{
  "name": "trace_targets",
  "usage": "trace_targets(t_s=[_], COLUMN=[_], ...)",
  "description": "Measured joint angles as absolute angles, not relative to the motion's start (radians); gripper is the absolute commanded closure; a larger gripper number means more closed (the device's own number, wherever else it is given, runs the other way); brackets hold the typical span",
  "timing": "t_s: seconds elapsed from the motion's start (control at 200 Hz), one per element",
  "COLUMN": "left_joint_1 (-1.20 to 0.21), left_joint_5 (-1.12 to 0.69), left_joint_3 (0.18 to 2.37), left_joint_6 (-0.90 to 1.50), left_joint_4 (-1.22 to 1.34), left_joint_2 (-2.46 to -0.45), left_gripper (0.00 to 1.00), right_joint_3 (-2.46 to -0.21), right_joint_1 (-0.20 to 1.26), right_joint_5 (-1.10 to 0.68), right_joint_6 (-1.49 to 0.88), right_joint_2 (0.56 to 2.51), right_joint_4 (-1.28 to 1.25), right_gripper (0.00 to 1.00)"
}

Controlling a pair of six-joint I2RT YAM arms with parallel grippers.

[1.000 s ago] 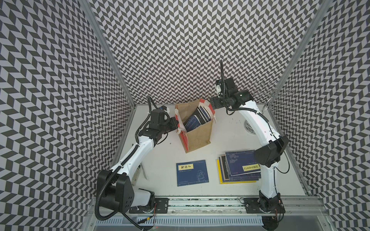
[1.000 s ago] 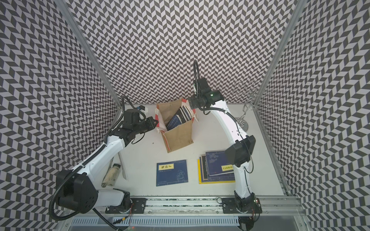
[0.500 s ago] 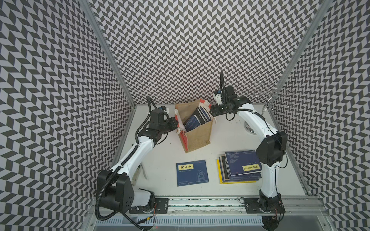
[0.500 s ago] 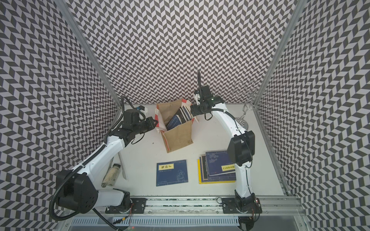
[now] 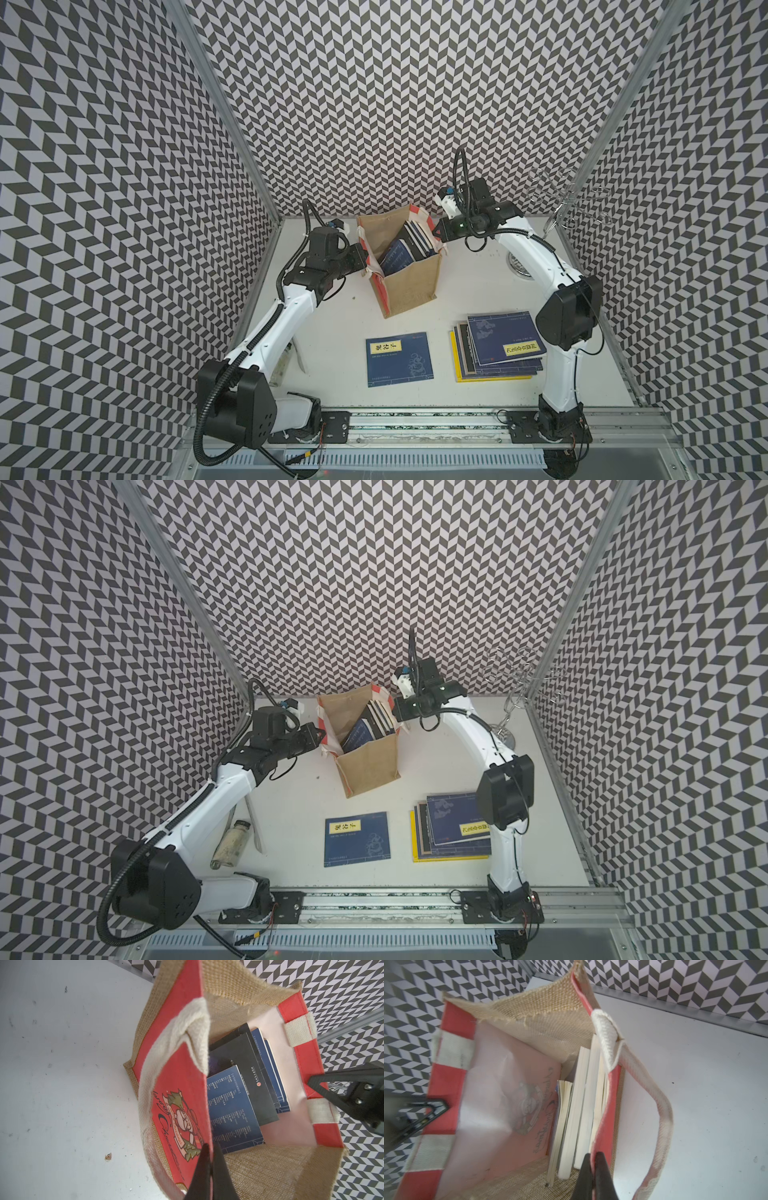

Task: Put the books into the canvas bag
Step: Adjust the canvas bag at the center of the board.

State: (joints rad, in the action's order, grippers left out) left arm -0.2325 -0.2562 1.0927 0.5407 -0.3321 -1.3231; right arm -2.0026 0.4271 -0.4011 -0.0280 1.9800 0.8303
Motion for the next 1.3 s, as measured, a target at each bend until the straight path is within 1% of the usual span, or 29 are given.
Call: trace_targets(t_s=[0.125,0.335,0.621,0.856,1.087,1.297], left_joint_1=[-0.21,-0.175,-0.11,-0.099,-0.072,-0.064], left_joint_5=[-0.257,-0.26,-0.282,-0.286,-0.282,-0.267], left_joint_3=[1.096,1.096,1.092,1.053,0.989,0.974], left_joint_6=[0.523,0.495,0.483,0.472,0.463,0.46], left_joint_4=[-0.353,-0.406,-0.43,-0.432,-0.431,-0.467], left_joint_2=[-1.304,-1.284,-1.262,-1.232,-1.204,-1.202], left_gripper=[1.0,1.0,1.0,1.0,1.0,1.0], right_joint_3=[-2.007,-2.06,-2.059,-2.065,-2.153,-2.165], right_joint_1=[0.492,0.571,0.587,0.6,0.692,0.703], right_joint_5=[-0.424,-0.435,-0.443,-0.455,-0.414,-0.368], right_joint_6=[-0.03,-0.031,-0.053,-0.075,-0.075,-0.078], right_joint_2=[1.937,1.934,1.934,1.935,1.963,1.963], right_joint_4=[0.815,0.815,0.797,0.795,0.805,0.812], right_gripper=[1.0,1.0,1.0,1.0,1.0,1.0])
